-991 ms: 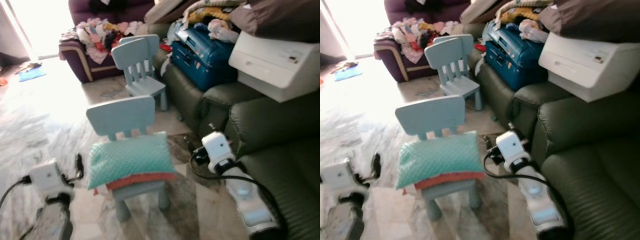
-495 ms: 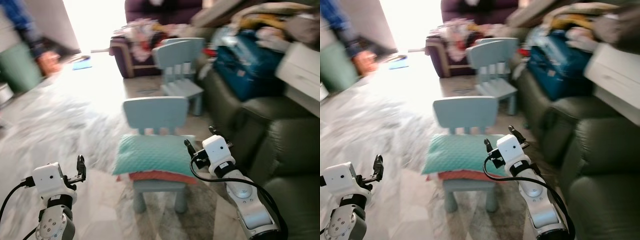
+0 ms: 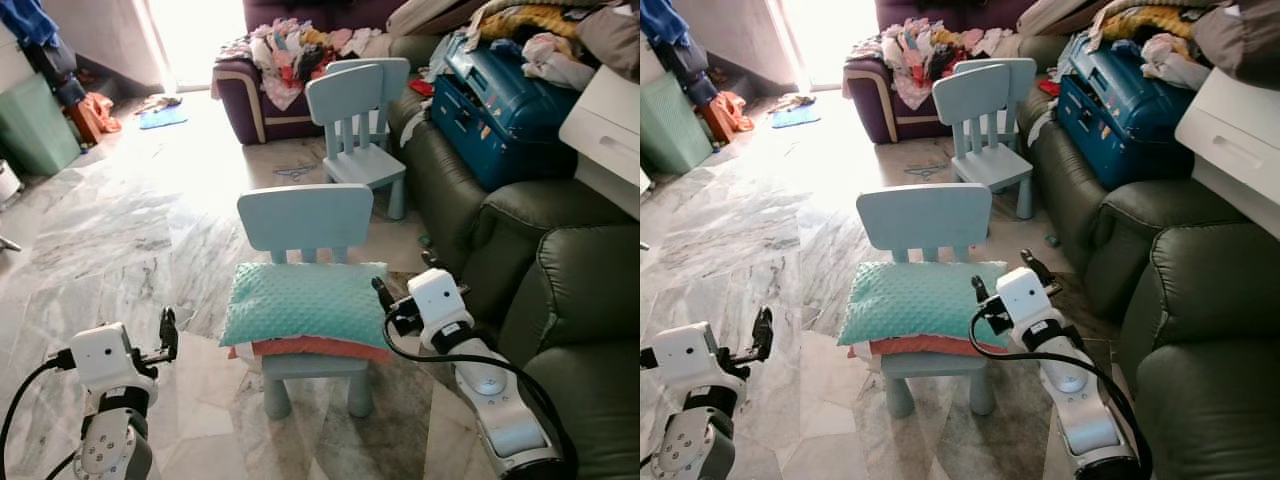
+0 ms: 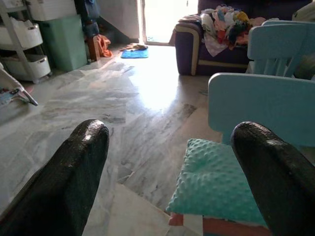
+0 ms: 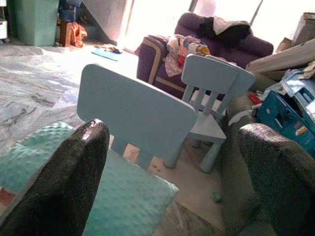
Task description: Move the pillow to the sofa
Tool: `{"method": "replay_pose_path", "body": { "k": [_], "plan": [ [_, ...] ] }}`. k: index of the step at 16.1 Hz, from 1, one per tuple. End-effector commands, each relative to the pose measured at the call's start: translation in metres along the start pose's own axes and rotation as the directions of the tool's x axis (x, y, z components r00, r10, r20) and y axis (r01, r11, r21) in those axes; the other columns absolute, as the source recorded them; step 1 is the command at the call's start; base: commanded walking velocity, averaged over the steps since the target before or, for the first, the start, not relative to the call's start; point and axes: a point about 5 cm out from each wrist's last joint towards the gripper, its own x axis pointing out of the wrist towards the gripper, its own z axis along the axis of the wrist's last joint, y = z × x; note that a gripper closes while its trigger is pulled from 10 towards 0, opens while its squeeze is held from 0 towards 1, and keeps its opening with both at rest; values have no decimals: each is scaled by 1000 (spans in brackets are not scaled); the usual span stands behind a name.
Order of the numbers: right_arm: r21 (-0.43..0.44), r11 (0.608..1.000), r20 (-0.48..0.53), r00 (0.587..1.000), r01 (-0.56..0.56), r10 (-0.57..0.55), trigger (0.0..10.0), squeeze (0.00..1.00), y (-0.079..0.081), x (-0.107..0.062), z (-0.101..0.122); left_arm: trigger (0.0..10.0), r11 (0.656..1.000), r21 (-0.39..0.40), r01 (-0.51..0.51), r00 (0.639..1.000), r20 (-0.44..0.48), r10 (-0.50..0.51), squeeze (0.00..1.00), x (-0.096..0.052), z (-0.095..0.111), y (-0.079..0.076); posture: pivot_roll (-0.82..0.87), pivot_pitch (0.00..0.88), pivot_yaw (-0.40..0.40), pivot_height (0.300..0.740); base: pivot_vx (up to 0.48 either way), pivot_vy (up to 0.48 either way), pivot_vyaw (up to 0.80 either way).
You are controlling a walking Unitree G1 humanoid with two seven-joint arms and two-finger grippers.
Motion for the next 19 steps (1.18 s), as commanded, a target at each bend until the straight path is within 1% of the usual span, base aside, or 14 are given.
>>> {"method": "replay_pose_path", "body": {
  "k": [1, 6, 13, 19],
  "plan": [
    [-7, 1000, 21, 1000, -4, 4, 10000, 0, 1, 2, 5, 10000, 1000, 11, 7, 1000, 25, -7, 0, 1, 5, 4, -155, 0, 71, 740, 349, 0, 0],
    [-20, 1000, 17, 1000, 0, 0, 10000, 0, -2, 1, 3, 10000, 1000, 6, 27, 999, 18, -27, 0, 1, 4, -1, -164, 0, 74, 740, 383, 0, 0],
    [-22, 1000, 21, 1000, -5, 6, 10000, 0, -1, 0, 4, 10000, 999, 6, 32, 999, 15, -32, 0, 0, 3, 0, -164, 0, 73, 740, 387, 0, 0],
    [-22, 1000, 16, 1000, -9, 9, 10000, 0, -1, -1, 2, 10000, 1000, -3, 30, 1000, 8, -30, 0, -1, 1, -1, -166, 0, 71, 740, 385, 161, 0]
  ]
}}
